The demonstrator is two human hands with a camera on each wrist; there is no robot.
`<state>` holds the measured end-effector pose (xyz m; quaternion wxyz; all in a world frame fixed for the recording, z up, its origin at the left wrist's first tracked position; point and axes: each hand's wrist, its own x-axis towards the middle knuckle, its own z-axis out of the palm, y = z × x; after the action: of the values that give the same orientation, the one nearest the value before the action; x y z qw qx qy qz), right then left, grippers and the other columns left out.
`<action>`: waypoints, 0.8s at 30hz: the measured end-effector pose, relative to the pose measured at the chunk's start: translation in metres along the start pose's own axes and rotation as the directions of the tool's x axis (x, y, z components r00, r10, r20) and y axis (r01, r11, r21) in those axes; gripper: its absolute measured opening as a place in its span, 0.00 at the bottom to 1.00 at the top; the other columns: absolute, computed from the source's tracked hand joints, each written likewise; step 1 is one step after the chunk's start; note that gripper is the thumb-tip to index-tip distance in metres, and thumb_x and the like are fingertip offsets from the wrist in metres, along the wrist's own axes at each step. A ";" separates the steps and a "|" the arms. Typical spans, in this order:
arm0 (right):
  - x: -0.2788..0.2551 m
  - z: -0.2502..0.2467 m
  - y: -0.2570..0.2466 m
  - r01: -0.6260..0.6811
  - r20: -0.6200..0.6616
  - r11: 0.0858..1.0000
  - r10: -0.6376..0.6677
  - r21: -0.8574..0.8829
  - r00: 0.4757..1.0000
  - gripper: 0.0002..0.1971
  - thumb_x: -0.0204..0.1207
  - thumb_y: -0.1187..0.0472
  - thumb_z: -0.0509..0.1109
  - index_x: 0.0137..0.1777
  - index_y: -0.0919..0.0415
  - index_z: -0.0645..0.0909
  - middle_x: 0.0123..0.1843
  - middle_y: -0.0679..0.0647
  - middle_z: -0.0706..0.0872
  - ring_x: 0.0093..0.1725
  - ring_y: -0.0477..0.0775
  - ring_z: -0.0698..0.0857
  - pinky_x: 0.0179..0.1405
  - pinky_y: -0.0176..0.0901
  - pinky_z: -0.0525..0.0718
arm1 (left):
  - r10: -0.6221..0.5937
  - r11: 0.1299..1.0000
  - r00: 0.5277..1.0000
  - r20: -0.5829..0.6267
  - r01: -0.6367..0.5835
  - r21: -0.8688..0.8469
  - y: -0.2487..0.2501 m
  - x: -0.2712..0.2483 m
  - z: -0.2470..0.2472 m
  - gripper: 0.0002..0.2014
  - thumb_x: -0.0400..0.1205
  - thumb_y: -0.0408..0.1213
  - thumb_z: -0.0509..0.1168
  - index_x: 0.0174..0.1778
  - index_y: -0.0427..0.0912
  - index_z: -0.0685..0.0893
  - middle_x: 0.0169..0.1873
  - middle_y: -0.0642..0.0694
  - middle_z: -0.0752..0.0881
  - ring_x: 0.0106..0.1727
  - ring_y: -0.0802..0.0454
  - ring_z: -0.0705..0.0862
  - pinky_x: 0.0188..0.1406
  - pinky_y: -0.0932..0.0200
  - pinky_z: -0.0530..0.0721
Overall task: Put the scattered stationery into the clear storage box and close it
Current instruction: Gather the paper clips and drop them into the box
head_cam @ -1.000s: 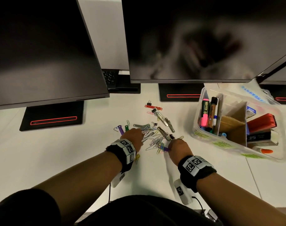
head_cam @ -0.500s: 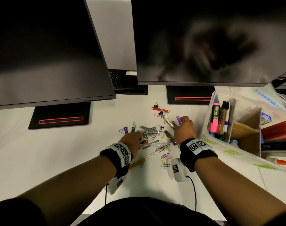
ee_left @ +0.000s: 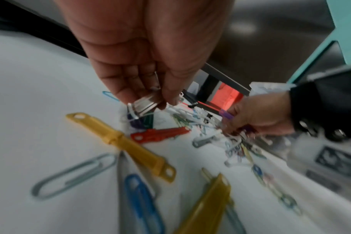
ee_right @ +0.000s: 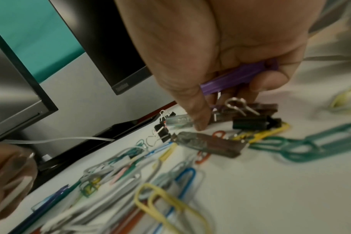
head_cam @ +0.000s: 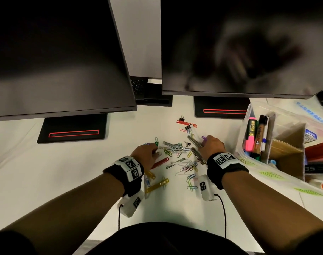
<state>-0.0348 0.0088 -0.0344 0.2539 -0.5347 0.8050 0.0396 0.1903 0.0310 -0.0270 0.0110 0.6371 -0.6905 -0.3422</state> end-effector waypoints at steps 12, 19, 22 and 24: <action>-0.017 0.003 0.022 -0.018 0.005 0.861 0.019 0.508 1.000 0.06 0.75 0.69 0.62 0.49 0.60 0.76 0.49 0.64 0.85 0.51 0.69 0.86 0.54 0.60 0.85 | -0.241 0.256 0.921 0.307 0.365 -0.895 -0.008 0.003 -0.020 0.15 0.84 0.22 0.49 0.43 0.34 0.81 0.33 0.39 0.81 0.26 0.49 0.85 0.26 0.61 0.88; -0.021 0.001 0.012 -0.075 0.062 0.858 0.050 0.508 0.997 0.06 0.72 0.64 0.64 0.35 0.62 0.71 0.33 0.58 0.78 0.33 0.58 0.77 0.28 0.40 0.72 | -0.131 0.107 0.895 0.427 0.441 -0.891 -0.007 -0.001 -0.020 0.13 0.84 0.36 0.55 0.42 0.37 0.84 0.28 0.44 0.82 0.24 0.52 0.80 0.20 0.66 0.79; -0.023 0.005 0.004 -0.023 0.031 0.957 0.015 0.289 0.999 0.09 0.78 0.58 0.63 0.40 0.64 0.75 0.40 0.61 0.83 0.41 0.61 0.81 0.35 0.41 0.75 | -0.189 0.340 0.911 0.366 0.410 -0.847 -0.008 -0.001 -0.017 0.09 0.83 0.35 0.62 0.37 0.41 0.79 0.28 0.45 0.77 0.26 0.54 0.74 0.16 0.68 0.72; -0.023 0.007 0.000 -0.008 0.032 0.983 0.002 0.182 0.999 0.12 0.81 0.58 0.60 0.48 0.68 0.78 0.52 0.66 0.85 0.53 0.65 0.83 0.45 0.46 0.77 | -0.222 0.476 0.921 0.320 0.388 -0.789 -0.010 0.000 -0.015 0.10 0.84 0.33 0.61 0.36 0.41 0.76 0.29 0.44 0.76 0.26 0.53 0.72 0.16 0.68 0.69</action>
<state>-0.0254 0.0299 -0.0299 0.3143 -0.5065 0.8025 -0.0252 0.2063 0.0244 -0.0202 0.1942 0.6329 -0.3130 -0.6810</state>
